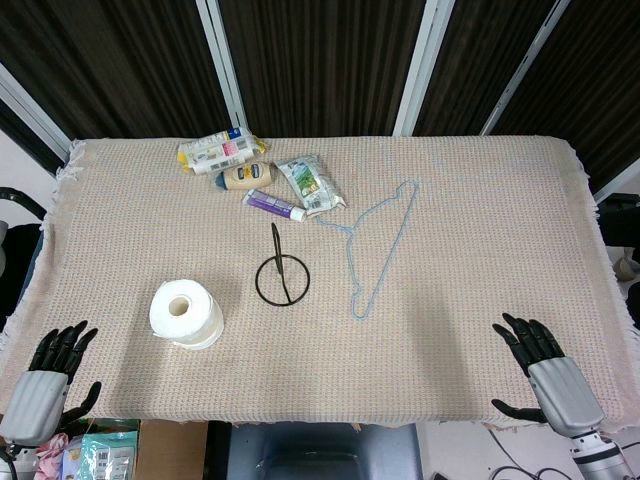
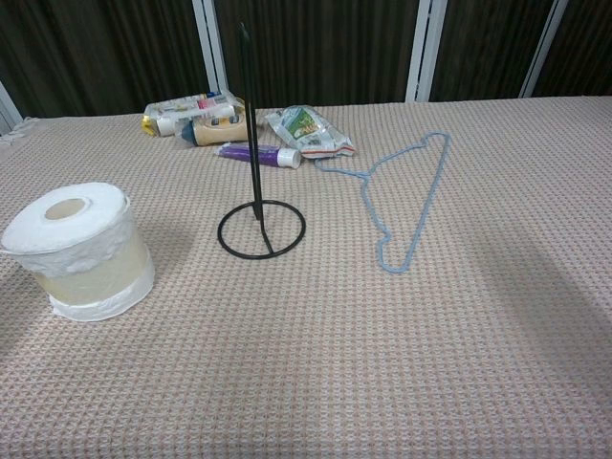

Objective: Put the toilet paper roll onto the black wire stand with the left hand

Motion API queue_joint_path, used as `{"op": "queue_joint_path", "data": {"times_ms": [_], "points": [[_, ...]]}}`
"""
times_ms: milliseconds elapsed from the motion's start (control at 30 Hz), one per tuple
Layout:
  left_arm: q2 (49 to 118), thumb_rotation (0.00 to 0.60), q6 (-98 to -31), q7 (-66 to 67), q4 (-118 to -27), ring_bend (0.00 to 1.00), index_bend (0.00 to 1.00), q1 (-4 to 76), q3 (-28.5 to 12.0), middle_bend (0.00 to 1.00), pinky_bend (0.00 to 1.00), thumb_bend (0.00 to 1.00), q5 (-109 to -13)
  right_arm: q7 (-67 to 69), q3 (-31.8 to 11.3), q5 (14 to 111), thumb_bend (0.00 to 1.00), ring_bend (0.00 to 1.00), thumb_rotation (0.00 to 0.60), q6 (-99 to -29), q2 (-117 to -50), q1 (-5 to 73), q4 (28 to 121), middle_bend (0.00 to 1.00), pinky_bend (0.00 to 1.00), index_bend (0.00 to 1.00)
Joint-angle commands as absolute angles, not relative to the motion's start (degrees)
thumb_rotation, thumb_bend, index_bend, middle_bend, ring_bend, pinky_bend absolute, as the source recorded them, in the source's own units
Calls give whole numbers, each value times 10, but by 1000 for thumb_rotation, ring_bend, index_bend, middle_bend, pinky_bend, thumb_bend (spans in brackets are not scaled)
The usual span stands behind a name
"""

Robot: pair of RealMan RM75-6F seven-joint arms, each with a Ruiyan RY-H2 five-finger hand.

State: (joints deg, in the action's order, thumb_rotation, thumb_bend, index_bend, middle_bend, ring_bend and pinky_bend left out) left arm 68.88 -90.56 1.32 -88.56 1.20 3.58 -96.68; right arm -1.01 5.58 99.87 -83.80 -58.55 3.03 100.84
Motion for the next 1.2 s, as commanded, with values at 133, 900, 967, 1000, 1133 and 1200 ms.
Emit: {"op": "queue_joint_path", "data": {"times_ms": [133,900,967,1000,1133,1200], "points": [[691,600,-890,-71,-872,0,0,32,40,0,0,412,-982,-9,56,999,180,0,600,-837,-586,31,1008,0,0,0],[904,600,-779,-456,-675,0,0,157,-20,0,0,333,-913,-11,46,978,180,0,600,-832,-588,33,1010,0,0,0],[915,600,-774,-457,-669,0,0,163,-24,0,0,333,-908,-11,46,977,179,0,600,-831,-588,34,1010,0,0,0],[920,600,-772,-455,-666,0,0,165,-26,0,0,333,-905,-11,46,977,180,0,600,-831,-588,34,1011,0,0,0],[934,600,-756,-454,-655,0,0,176,-36,0,0,332,-889,-11,46,977,180,0,600,-832,-587,33,1011,0,0,0],[939,600,-746,-454,-650,0,0,181,-40,0,0,331,-880,-10,46,977,180,0,600,-833,-587,33,1011,0,0,0]]}}
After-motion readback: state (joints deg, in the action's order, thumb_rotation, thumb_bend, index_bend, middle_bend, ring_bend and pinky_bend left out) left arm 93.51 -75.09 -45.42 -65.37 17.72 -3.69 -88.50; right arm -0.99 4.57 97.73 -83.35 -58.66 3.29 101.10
